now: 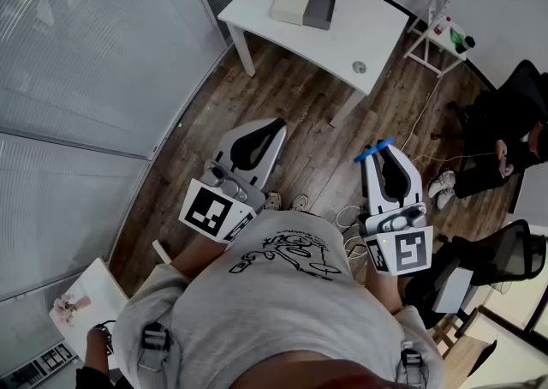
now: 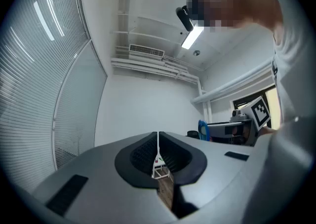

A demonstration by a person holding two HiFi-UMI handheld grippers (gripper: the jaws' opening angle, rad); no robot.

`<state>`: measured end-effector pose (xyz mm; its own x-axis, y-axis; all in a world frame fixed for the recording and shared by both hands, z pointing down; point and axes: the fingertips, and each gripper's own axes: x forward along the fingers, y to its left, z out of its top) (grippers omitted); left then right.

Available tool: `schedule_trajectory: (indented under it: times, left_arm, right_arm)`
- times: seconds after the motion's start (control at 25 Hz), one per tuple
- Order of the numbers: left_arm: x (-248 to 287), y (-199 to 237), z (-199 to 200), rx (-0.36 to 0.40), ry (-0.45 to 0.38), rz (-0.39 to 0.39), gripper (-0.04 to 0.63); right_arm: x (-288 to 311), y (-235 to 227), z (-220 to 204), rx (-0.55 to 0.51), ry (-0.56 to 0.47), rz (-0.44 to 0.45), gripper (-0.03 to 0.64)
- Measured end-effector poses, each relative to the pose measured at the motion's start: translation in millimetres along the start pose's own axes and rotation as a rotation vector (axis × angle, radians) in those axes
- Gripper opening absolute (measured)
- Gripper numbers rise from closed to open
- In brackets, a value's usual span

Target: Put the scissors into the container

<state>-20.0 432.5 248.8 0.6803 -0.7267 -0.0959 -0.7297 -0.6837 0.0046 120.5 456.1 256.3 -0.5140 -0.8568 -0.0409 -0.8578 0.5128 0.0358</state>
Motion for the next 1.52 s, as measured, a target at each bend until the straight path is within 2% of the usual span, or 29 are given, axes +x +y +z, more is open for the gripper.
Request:
schedule_trajectory:
  times: [0.52,0.92,1.52]
  left_arm:
    - [20,-11,-3,-0.011,0.0,0.009,0.028]
    - [35,-34,-12,-0.02,0.015,0.008,0.028]
    - [53,-11,-24,-0.041,0.021,0.017,0.028]
  right_arm:
    - [-8,-23,3,-0.003,-0.026,-0.006,0.086]
    - [-17,-44,-14,0.037,0.0,0.005,0.086]
    - [8,-55,-19,0.037,0.011,0.011,0.086]
